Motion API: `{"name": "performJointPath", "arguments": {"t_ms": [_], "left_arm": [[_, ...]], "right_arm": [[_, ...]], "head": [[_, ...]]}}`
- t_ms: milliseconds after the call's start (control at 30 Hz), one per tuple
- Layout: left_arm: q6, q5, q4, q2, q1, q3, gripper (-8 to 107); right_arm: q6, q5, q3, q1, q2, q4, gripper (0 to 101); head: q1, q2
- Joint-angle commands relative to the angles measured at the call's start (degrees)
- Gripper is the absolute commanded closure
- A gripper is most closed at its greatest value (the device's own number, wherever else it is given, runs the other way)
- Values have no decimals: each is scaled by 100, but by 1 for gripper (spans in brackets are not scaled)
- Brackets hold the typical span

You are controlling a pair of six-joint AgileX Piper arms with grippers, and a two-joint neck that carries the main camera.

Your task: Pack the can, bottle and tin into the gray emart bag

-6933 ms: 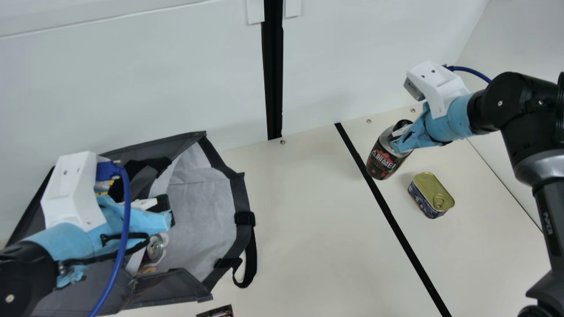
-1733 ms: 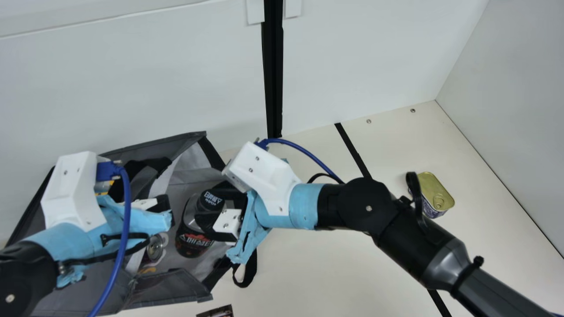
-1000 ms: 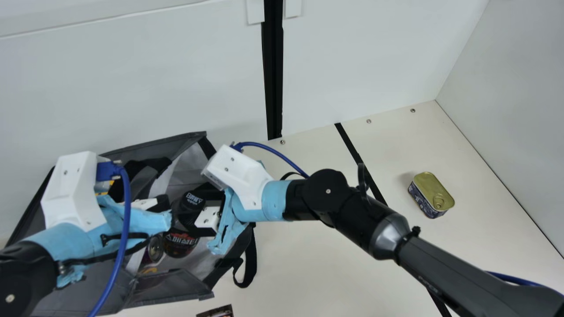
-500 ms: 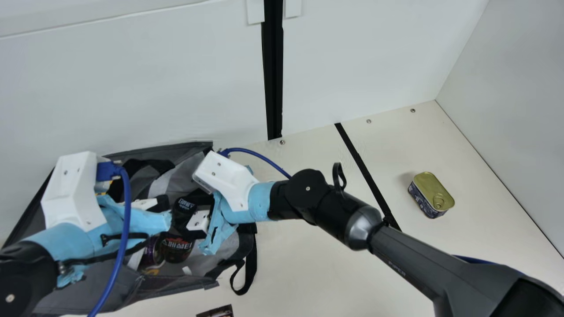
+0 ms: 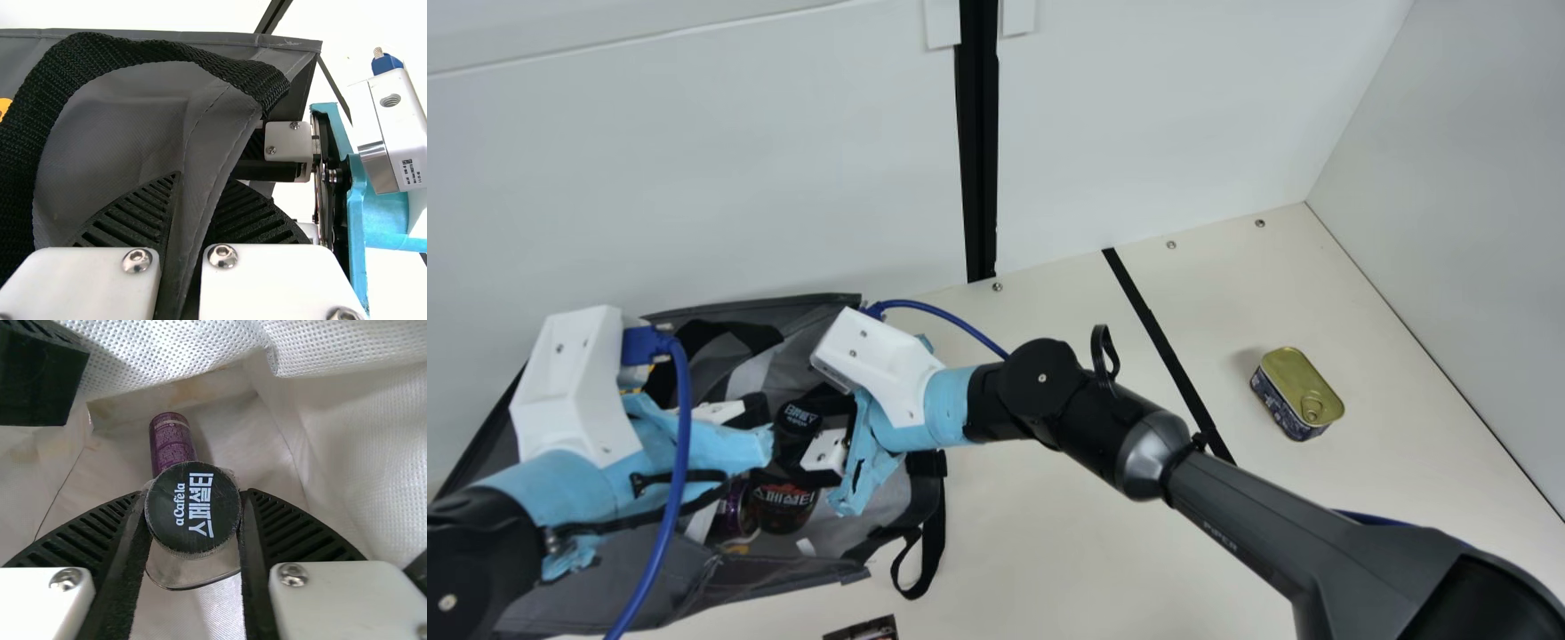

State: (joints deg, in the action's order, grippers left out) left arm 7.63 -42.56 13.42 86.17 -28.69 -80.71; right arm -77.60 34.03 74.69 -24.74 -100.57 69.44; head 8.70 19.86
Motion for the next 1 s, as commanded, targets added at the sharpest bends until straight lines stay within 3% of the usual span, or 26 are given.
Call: {"name": "performJointPath", "arguments": {"t_ms": [0,333,967], "left_arm": [[0,0,0,0,0,0,89],[0,0,0,0,0,0,89],[0,0,0,0,0,0,89]], "right_arm": [[7,6,4,6,16,-37,45],[54,50,-44,21,114,-123,11],[183,204,-404,198,651,-301,10]], "head": [[130,14],[130,14],[130,14]]}}
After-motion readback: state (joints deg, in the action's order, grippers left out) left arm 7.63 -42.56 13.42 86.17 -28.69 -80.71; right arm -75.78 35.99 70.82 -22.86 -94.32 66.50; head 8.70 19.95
